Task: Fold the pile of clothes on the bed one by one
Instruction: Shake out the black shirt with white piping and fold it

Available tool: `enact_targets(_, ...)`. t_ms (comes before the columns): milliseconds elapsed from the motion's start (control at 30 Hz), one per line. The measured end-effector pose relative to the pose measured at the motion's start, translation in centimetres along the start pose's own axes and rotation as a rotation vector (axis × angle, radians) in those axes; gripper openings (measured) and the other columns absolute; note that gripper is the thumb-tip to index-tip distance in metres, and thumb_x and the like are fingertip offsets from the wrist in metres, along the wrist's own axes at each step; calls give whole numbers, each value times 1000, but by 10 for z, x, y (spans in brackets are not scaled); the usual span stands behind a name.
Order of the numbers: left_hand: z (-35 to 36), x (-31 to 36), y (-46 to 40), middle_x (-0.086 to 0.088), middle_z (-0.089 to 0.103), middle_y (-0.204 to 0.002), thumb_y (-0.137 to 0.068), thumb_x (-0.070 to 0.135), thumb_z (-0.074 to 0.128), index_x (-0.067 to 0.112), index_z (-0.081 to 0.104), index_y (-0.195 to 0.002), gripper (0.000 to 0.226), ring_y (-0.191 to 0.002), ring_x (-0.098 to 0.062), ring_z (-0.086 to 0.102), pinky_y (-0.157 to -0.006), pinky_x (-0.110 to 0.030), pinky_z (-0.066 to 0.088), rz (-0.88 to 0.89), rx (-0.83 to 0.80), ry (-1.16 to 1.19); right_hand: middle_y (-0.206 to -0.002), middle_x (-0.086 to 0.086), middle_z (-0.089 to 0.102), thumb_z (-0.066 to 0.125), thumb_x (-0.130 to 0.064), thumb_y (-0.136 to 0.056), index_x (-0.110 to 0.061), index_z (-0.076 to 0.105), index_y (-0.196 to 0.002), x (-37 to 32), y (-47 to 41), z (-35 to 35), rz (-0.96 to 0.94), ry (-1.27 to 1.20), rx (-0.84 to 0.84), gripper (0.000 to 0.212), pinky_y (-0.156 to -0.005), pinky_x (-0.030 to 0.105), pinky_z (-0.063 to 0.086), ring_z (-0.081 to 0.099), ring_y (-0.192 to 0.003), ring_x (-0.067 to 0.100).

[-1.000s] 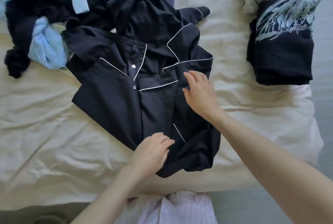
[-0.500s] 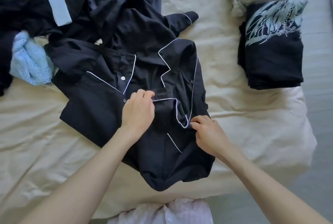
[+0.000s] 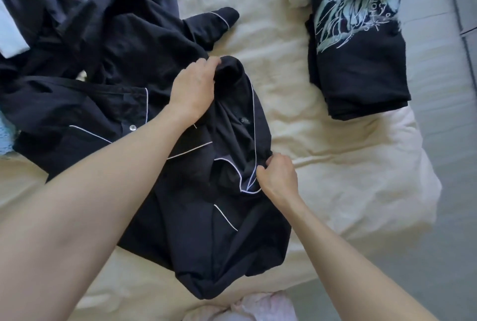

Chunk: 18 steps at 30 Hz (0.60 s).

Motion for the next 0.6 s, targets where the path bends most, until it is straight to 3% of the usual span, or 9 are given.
enact_targets(67,-11,-5,5,-18,53,-111,-92,6,44,10,52,-128,36,-102,-37,53,-87,-47,42,17,16,75,-110,15,58,56,-29,-88,-3,55,-98,5,2,0,7,-42,-15,28,-75,32,40,55,-104,34)
enact_targets(167,-29,-12,17,-17,50,-107,-91,8,46,14,57,-126,38,-90,-38,54,-80,-47,46,35,26,81,-114,12,57,65,-48,-83,-2,50,-112,-2,10,14,37,1,-57,57,-81,36,44,55,-108,33)
enact_targets(267,-44,-25,32,-15,48,-106,-90,10,48,17,60,-125,38,-85,-39,55,-78,-47,47,25,4,24,-123,13,50,55,-20,-91,-2,46,-113,-19,15,18,-6,129,-7,30,-89,42,42,50,-113,34)
enact_targets(333,-60,-39,43,-14,48,-103,-89,11,50,15,64,-117,32,-84,-38,55,-77,-48,48,-7,22,4,-118,12,47,43,-6,-91,-2,53,-104,-22,14,5,-33,58,70,17,-86,38,40,47,-110,32)
enact_targets(467,-90,-72,74,-9,45,-95,-88,10,50,13,68,-106,25,-78,-30,53,-75,-40,47,-133,65,55,-74,7,50,42,-3,-87,-12,51,-69,-5,15,-32,41,-465,10,22,-57,30,35,48,-73,26)
enact_targets(533,-98,-85,91,-5,45,-94,-89,10,52,15,69,-103,23,-73,-20,52,-77,-28,41,-199,38,170,-67,5,52,42,2,-90,-11,54,-71,-3,26,-45,152,-910,-155,26,-53,27,42,53,-61,21)
enact_targets(600,-109,-95,111,-3,49,-99,-90,12,57,15,71,-103,19,-79,-15,55,-82,-21,37,-265,0,286,-69,6,59,41,5,-93,-8,57,-81,-9,40,-64,183,-1193,-278,24,-56,27,51,59,-60,16)
Point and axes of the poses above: each hand's wrist, its own y-axis away from the middle knuckle, its own z-axis out of the palm, x = y × z, the point moved 9 cm from there along -y, towards the middle knuckle
